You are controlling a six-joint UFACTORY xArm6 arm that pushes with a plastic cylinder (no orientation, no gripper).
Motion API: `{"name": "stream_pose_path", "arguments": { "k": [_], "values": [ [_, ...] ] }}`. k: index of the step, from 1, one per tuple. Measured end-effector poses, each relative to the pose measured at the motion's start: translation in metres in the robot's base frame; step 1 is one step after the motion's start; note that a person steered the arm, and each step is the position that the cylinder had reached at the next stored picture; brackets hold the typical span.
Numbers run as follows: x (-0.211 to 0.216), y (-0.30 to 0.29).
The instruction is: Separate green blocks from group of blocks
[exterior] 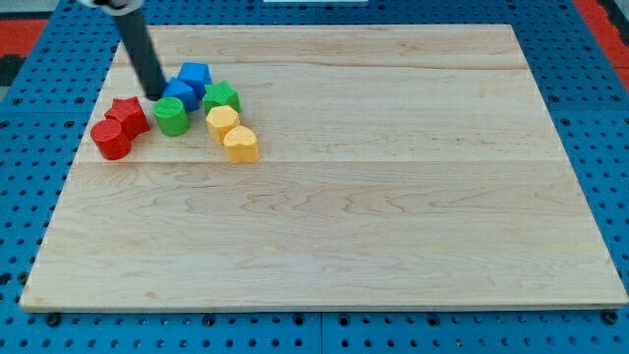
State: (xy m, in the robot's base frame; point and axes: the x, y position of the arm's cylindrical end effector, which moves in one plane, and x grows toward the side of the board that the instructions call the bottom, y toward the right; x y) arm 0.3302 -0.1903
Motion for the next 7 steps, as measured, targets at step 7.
{"name": "stream_pose_path", "arguments": {
  "k": [7],
  "values": [
    [0.060, 0.019]
  ]
}}
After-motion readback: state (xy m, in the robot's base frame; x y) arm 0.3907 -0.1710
